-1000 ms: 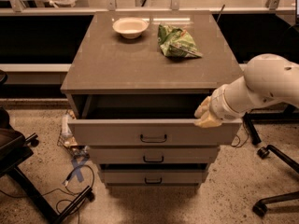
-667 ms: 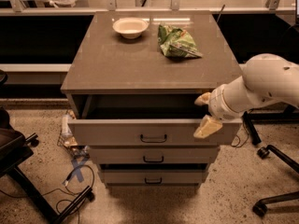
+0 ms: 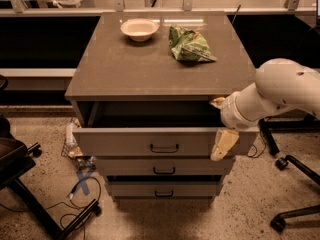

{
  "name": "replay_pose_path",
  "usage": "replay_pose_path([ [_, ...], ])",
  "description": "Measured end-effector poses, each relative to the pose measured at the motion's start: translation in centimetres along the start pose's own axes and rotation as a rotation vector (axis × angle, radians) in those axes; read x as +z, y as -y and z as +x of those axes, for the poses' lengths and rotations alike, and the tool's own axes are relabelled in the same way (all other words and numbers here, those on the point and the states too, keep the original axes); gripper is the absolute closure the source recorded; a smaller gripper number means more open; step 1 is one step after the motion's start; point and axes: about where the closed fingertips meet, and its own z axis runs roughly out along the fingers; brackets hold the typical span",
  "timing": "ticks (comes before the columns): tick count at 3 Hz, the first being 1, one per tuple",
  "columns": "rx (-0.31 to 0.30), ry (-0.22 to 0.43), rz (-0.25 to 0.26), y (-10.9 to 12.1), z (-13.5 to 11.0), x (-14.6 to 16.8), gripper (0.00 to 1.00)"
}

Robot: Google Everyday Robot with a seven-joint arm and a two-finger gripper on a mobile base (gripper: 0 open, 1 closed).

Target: Open top drawer

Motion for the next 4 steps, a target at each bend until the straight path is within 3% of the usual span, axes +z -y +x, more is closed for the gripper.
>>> replay_pose_path([
  [2,-0.006,0.037,-0.106,-1.9,-0.1,3.4,0.00],
  [3,0.025,0.055,-0.135,-2.8,0.4,5.1,0.18],
  [4,0.022,0.054,-0.135,-2.8,0.3,5.0,0.01],
])
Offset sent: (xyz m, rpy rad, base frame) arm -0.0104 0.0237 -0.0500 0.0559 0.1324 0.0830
